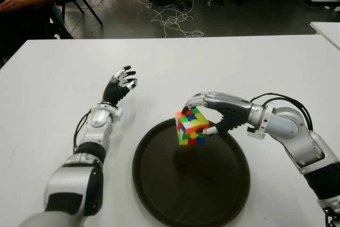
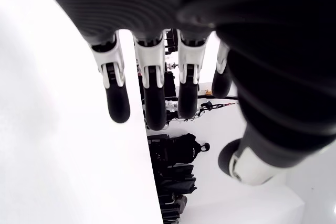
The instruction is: Pick up the Rubik's Cube and put it in the plate
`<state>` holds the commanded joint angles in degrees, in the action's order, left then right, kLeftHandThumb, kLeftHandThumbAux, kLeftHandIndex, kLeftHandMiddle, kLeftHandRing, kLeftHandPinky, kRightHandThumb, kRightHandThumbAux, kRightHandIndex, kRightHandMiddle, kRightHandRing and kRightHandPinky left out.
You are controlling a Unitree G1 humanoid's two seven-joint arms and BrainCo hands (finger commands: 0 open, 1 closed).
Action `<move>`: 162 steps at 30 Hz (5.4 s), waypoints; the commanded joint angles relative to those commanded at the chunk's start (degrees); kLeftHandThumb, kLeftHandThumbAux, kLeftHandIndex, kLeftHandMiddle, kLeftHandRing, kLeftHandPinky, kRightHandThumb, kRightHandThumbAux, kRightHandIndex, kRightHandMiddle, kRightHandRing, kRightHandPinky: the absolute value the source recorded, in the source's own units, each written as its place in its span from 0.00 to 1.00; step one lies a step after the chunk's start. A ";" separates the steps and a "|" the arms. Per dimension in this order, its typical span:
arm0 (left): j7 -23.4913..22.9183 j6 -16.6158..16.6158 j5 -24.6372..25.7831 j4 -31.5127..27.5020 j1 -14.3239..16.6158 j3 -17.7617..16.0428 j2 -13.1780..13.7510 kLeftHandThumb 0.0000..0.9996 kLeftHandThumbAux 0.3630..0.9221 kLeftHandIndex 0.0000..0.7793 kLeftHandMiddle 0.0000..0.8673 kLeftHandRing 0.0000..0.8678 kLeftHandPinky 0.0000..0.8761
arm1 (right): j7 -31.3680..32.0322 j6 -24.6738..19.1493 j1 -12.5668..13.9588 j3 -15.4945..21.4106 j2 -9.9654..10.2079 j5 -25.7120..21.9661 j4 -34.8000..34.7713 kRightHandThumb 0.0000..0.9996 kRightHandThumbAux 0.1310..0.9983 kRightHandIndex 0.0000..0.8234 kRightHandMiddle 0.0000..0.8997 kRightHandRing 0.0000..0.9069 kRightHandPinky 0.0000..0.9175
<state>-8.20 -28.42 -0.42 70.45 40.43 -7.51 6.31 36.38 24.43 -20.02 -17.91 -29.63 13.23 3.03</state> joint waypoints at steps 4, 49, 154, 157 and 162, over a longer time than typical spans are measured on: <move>0.12 -0.25 -0.05 -0.03 -0.03 0.04 -0.01 0.21 0.65 0.16 0.23 0.25 0.28 | -0.02 0.44 -0.14 0.12 0.12 0.23 0.45 0.00 0.66 0.00 0.00 0.00 0.00; 0.61 0.17 -0.28 0.18 0.14 0.25 0.15 0.21 0.68 0.15 0.22 0.24 0.27 | 11.46 1.08 -6.86 9.09 -0.98 -19.20 13.91 0.00 0.51 0.00 0.00 0.00 0.00; 0.42 -0.94 -0.05 0.27 -0.36 -0.14 0.18 0.23 0.70 0.16 0.23 0.24 0.26 | -49.48 10.07 -12.34 25.66 21.22 -10.48 59.59 0.00 0.77 0.20 0.26 0.24 0.19; 0.71 -1.03 -0.14 0.27 -0.40 -0.10 0.19 0.22 0.69 0.16 0.23 0.24 0.26 | -49.04 10.84 -12.33 26.00 21.41 -10.94 59.62 0.00 0.78 0.21 0.26 0.24 0.20; 0.85 -1.10 -0.18 0.30 -0.39 -0.08 0.17 0.22 0.67 0.16 0.23 0.25 0.27 | -48.95 11.37 -12.52 26.01 21.32 -10.89 60.06 0.00 0.79 0.22 0.27 0.25 0.20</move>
<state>-7.35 -29.52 -0.60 70.75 40.05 -7.59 6.49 -12.57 35.80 -32.54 8.10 -8.31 2.34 63.09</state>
